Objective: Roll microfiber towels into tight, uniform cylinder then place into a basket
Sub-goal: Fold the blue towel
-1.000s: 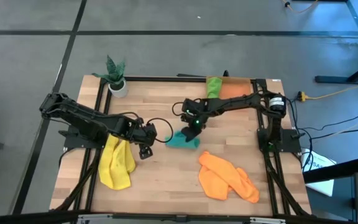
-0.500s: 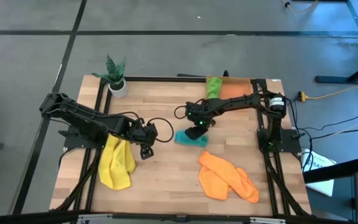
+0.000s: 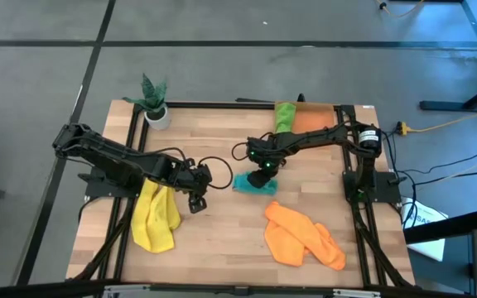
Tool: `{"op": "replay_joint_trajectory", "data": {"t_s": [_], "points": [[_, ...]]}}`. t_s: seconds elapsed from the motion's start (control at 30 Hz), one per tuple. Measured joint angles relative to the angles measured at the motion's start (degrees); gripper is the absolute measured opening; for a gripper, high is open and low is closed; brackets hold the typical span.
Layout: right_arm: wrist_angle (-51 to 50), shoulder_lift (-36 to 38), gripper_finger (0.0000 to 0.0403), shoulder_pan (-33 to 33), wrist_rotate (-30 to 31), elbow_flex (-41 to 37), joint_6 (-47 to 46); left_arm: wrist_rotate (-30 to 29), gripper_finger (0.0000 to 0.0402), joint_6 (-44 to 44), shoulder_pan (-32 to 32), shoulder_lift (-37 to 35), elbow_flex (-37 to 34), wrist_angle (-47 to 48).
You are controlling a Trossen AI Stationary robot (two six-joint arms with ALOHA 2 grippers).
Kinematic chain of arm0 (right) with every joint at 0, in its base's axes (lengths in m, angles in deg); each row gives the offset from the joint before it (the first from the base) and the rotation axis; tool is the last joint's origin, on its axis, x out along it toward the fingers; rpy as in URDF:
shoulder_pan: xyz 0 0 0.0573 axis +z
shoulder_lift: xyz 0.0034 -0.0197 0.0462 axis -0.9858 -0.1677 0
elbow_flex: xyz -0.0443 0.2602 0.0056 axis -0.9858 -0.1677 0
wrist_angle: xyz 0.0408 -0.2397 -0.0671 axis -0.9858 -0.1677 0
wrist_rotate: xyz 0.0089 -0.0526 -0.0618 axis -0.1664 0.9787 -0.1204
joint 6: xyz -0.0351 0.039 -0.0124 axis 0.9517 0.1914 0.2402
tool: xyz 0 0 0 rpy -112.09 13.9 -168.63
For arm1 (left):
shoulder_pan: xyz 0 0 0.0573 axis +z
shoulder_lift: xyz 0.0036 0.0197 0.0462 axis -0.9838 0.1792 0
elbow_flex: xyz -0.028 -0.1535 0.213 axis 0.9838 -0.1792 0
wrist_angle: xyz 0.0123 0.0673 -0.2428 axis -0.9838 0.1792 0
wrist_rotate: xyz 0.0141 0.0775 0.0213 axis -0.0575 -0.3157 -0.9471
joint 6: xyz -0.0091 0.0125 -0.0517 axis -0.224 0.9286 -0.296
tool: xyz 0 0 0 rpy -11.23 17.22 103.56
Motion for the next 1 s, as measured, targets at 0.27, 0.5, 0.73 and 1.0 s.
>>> {"op": "replay_joint_trajectory", "data": {"t_s": [0.27, 0.5, 0.73, 1.0], "points": [[-0.3, 0.0, 0.0163, -1.1, 0.9, 0.0, -3.8, 0.2, 0.0072, 0.1, 0.0, 0.0, 0.0, -3.0], [-0.5, 0.0, 0.0177, -3.9, -7.2, 0.0, -7.2, 2.2, 0.0072, 0.1, -0.3, 0.0, 0.0, -3.1], [-0.5, 0.0, 0.0178, -6.1, -7.1, 0.0, -7.1, 2.8, 0.0072, 0.1, -1.6, 0.0, 0.0, -3.1], [-1.0, 5.0, 0.0178, -7.8, 1.8, 0.0, -7.7, 2.8, 0.0072, 0.1, -2.8, 0.0, 0.0, -3.2]]}}
